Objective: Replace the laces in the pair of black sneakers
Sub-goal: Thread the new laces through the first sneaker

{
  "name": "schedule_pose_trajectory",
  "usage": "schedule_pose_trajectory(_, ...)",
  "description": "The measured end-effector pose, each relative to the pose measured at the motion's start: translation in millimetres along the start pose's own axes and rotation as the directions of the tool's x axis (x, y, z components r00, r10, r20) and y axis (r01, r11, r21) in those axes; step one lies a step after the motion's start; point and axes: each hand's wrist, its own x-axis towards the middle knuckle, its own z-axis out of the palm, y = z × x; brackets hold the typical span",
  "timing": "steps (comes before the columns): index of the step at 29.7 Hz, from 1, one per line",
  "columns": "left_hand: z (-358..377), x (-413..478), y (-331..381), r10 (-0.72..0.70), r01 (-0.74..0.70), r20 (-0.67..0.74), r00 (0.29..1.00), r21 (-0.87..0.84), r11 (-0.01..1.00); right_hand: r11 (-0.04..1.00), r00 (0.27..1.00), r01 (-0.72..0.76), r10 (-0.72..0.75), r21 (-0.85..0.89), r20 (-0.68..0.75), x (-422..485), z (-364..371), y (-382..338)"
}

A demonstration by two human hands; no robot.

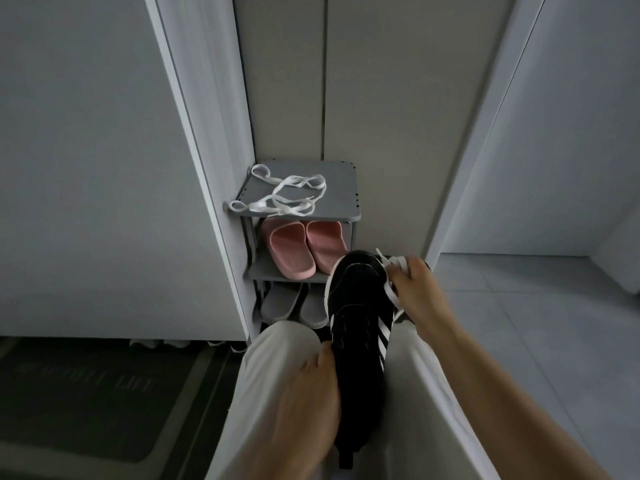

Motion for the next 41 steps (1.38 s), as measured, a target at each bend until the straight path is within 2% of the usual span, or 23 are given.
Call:
schedule_pose_trajectory(2, 0, -4, 1, -0.005, 0.006, -0.024, 1.0, 0.008, 1.0, 0.999, 0.999, 0.001, 0.001, -0.032, 0.044, 3, 4, -10)
schedule_pose_trajectory(4, 1, -11, 2, 0.049, -0.046, -0.077, 0.996, 0.041, 0.998, 0.999, 0.999, -0.033, 0.033, 0.011, 0.043, 6, 5, -10)
schedule_pose_trajectory(6, 0, -15, -2, 0.128, -0.123, -0.102, 0.987, 0.052, 0.991, 0.989, 0.999, -0.031, 0.033, 0.148, -0.016, 8, -2, -9)
schedule_pose_trajectory(8, -3, -14, -11, 0.142, -0.158, -0.199, 0.97, -0.068, 0.985, 0.959, 0.999, 0.03, -0.02, 0.282, -0.038, 8, -17, -15)
schedule_pose_trajectory(10, -15, -8, -22, 0.123, -0.206, -0.392, 0.912, -0.176, 0.963, 0.944, 0.988, 0.11, -0.139, 0.31, 0.071, 7, -31, -29)
schedule_pose_trajectory(12, -36, 3, -25, 0.157, -0.305, -0.523, 0.837, -0.21, 0.929, 0.963, 0.945, 0.194, -0.235, 0.187, 0.229, 3, -36, -50)
schedule_pose_trajectory(15, -77, 22, -5, 0.326, -0.45, -0.684, 0.653, -0.004, 0.893, 0.924, 0.869, 0.377, -0.327, -0.07, 0.371, -6, -27, -82)
schedule_pose_trajectory(17, -91, 32, 7, 0.398, -0.48, -0.679, 0.617, 0.077, 0.874, 0.903, 0.846, 0.42, -0.355, -0.087, 0.397, -10, -21, -94)
schedule_pose_trajectory(19, -97, 37, 12, 0.419, -0.5, -0.67, 0.613, 0.081, 0.862, 0.909, 0.853, 0.41, -0.355, -0.071, 0.382, -10, -19, -98)
schedule_pose_trajectory(25, -97, 53, 3, 0.337, -0.494, -0.709, 0.619, -0.017, 0.869, 0.963, 0.849, 0.27, -0.251, 0.027, 0.465, -5, -7, -89)
schedule_pose_trajectory(27, -98, 58, -4, 0.302, -0.477, -0.676, 0.672, -0.084, 0.875, 0.979, 0.872, 0.198, -0.201, 0.054, 0.446, -1, -3, -85)
schedule_pose_trajectory(29, -94, 63, -15, 0.171, -0.402, -0.602, 0.78, -0.272, 0.874, 0.983, 0.938, 0.181, -0.179, 0.022, 0.298, 8, -6, -79)
schedule_pose_trajectory(30, -91, 63, -22, 0.067, -0.329, -0.529, 0.846, -0.419, 0.846, 0.979, 0.966, 0.193, -0.179, -0.061, 0.186, 13, -10, -75)
schedule_pose_trajectory(31, -86, 63, -27, -0.038, -0.239, -0.417, 0.908, -0.592, 0.77, 0.959, 0.978, 0.201, -0.187, -0.202, 0.088, 18, -16, -69)
schedule_pose_trajectory(33, -72, 58, -35, -0.173, -0.056, -0.157, 0.972, -0.875, 0.48, 0.833, 0.986, 0.155, -0.165, -0.531, 0.03, 22, -27, -57)
schedule_pose_trajectory(34, -65, 54, -37, -0.195, 0.012, -0.055, 0.979, -0.946, 0.325, 0.744, 0.992, 0.115, -0.116, -0.658, 0.043, 21, -30, -50)
schedule_pose_trajectory(36, -48, 46, -37, -0.208, 0.115, 0.091, 0.974, -0.987, 0.109, 0.581, 0.996, 0.086, -0.06, -0.81, 0.063, 16, -32, -37)
schedule_pose_trajectory(38, -36, 41, -32, -0.203, 0.219, 0.217, 0.955, -0.976, -0.016, 0.503, 0.996, 0.069, -0.091, -0.862, 0.027, 6, -31, -30)
schedule_pose_trajectory(39, -35, 42, -30, -0.207, 0.252, 0.26, 0.943, -0.966, -0.063, 0.511, 0.992, 0.072, -0.128, -0.856, 0.007, 1, -31, -27)
schedule_pose_trajectory(41, -48, 54, -35, -0.26, 0.219, 0.247, 0.933, -0.967, -0.134, 0.632, 0.969, 0.2, -0.243, -0.749, 0.053, -8, -32, -24)
